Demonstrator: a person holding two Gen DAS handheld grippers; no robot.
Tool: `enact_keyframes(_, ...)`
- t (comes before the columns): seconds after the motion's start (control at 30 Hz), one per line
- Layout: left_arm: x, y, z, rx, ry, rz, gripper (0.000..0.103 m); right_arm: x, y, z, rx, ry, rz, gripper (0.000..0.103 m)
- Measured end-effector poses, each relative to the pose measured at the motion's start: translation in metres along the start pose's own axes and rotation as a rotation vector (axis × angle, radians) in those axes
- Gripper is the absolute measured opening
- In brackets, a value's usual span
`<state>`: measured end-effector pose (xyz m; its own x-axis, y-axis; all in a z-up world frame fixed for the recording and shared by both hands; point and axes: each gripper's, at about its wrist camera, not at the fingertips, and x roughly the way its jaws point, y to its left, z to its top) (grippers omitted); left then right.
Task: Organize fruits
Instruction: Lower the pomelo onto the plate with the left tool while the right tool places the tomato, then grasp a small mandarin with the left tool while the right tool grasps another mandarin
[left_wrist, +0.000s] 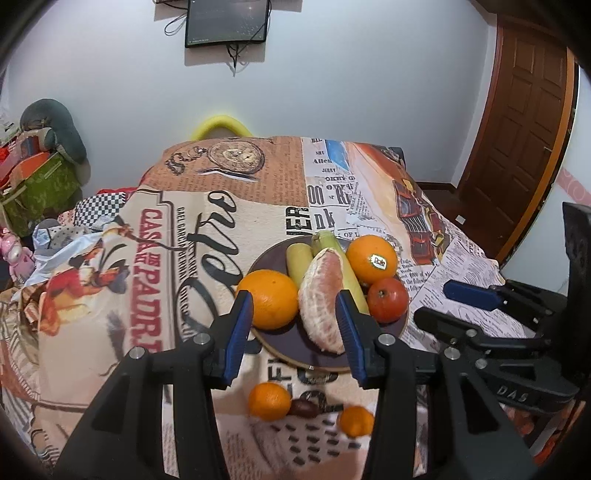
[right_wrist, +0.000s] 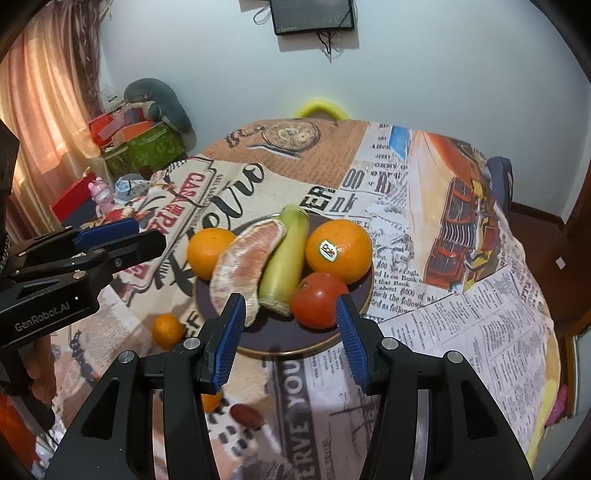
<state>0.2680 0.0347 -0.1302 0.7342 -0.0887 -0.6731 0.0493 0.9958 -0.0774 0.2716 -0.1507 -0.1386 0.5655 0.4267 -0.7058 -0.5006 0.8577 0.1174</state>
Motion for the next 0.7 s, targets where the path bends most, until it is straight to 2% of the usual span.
enact_keyframes(0.33,-0.028,0.024,-0.027,-0.007,0.043,0.035,0.051,-0.015,0.025,-0.012,-0.029,0.003,0.009,0.051)
enact_keyframes(0.7,-0.023,0.045,-0.066,-0.017,0.135,0.04,0.053,0.012,0.057,-0.041,-0.078,0.105,0.04,0.051)
